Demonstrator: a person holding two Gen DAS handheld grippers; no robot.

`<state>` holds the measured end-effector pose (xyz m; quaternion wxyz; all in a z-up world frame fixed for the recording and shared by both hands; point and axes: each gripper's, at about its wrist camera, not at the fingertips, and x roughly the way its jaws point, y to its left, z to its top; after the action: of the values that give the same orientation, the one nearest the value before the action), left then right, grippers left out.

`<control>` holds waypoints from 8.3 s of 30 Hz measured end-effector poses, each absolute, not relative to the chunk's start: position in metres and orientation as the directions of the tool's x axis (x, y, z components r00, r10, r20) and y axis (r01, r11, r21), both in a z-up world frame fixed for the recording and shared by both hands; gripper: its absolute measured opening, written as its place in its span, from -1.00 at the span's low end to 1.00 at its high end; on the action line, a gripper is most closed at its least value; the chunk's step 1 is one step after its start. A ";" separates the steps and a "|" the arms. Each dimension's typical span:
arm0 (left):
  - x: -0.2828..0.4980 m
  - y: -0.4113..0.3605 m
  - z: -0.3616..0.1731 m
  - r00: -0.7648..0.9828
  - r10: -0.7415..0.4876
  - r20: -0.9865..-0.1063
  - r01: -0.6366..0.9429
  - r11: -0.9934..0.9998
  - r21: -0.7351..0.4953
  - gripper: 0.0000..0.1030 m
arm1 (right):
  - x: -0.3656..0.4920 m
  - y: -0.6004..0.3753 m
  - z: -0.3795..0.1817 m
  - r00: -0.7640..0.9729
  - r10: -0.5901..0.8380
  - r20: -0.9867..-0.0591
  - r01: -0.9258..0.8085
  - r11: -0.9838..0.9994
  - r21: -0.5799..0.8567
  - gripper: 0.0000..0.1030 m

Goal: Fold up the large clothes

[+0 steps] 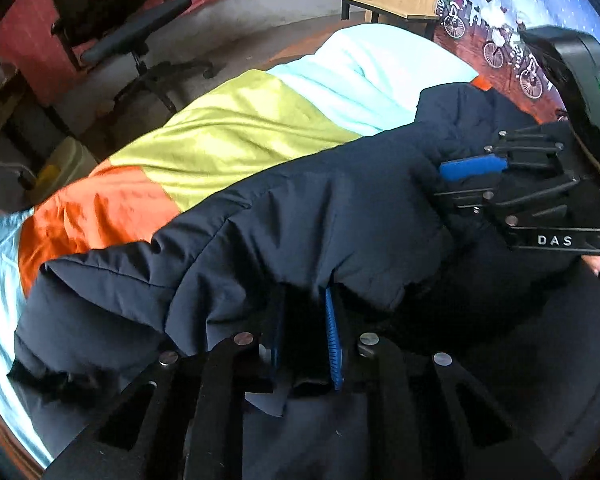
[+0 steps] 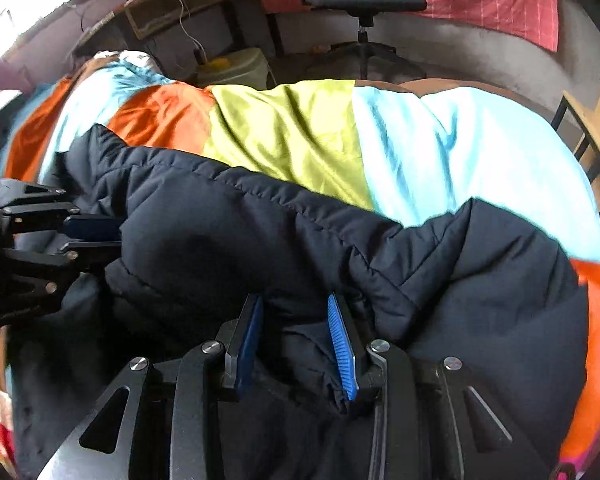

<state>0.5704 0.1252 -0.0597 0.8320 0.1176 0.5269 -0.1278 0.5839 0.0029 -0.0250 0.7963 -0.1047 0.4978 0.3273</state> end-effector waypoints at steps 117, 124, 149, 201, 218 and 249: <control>0.062 0.052 -0.058 0.642 0.069 -0.764 0.072 0.986 0.149 0.97 | 0.139 -0.177 -0.029 0.378 0.375 -0.846 -0.686 0.727 0.016 1.00; 0.040 0.055 -0.073 0.622 0.074 -0.780 0.156 0.964 0.216 0.97 | 0.120 -0.179 -0.046 0.347 0.347 -0.871 -0.764 0.643 -0.048 1.00; 0.021 0.039 -0.122 0.687 0.358 -0.633 0.157 0.777 0.609 0.97 | 0.035 -0.173 -0.107 0.660 0.179 -0.729 -0.730 0.383 -0.566 0.99; 0.344 0.097 0.127 0.801 0.322 -0.504 -0.152 0.924 0.350 -0.88 | 0.359 -0.101 0.139 0.820 0.251 -0.514 -0.470 0.808 -0.356 -0.84; 0.470 0.163 0.053 0.696 0.356 -0.624 -0.209 0.931 0.298 -0.89 | 0.495 -0.044 0.076 0.786 0.150 -0.599 -0.403 0.860 -0.313 -0.83; 0.396 0.162 0.107 0.845 0.068 -0.531 -0.083 0.997 -0.005 0.54 | 0.449 -0.093 0.107 0.702 0.478 -0.529 -0.547 0.837 0.030 0.68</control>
<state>0.3963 0.1622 0.1066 0.9603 -0.0140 0.2757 0.0393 0.4494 -0.0929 0.1066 0.9201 -0.0649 0.2677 0.2784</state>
